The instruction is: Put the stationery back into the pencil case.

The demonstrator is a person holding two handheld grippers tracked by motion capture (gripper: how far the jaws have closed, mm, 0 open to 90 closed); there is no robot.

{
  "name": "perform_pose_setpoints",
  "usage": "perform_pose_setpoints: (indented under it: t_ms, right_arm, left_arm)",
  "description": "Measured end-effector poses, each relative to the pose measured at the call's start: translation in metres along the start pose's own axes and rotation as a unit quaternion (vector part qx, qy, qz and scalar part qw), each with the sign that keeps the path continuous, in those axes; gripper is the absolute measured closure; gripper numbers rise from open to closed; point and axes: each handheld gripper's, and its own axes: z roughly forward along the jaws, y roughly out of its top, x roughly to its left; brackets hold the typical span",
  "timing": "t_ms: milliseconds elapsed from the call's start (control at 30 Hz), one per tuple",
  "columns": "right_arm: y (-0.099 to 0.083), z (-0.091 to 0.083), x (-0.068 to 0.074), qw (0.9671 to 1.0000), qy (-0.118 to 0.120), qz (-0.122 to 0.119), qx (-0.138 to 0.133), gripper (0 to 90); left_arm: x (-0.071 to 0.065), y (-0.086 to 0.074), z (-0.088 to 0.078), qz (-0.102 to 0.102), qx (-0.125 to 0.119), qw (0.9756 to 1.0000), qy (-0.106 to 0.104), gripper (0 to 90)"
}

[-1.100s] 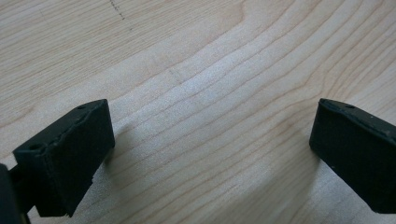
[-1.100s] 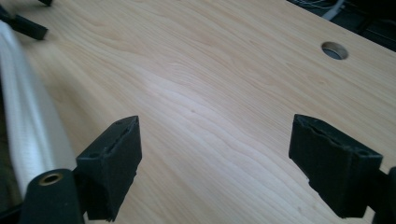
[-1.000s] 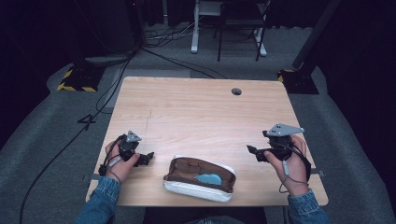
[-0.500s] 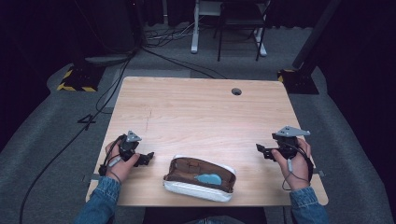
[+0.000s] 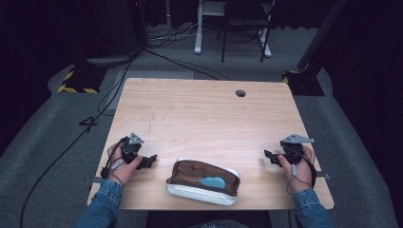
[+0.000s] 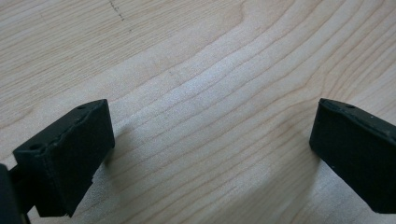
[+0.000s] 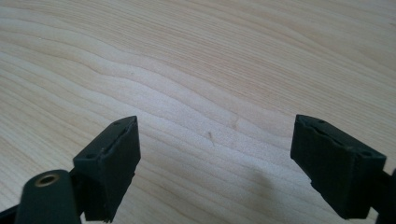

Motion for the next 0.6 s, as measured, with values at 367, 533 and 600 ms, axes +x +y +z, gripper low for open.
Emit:
perform_pose_setpoints:
  t_ms: [367,533,600]
  right_arm:
    - [-0.007,0.011,0.005,0.9997,0.000,0.008,0.025,15.5]
    - [-0.009,0.012,0.007,0.9996,-0.007,0.020,0.018,13.9]
    - [-0.009,0.012,0.006,0.9996,-0.005,0.020,0.018,13.6]
  left_arm:
    - [0.000,0.000,0.000,-0.001,0.001,1.0000,0.000,0.2]
    - [-0.001,0.000,0.000,-0.002,0.000,1.0000,-0.001,0.2]
    - [-0.001,0.000,0.000,-0.002,0.001,1.0000,-0.001,0.2]
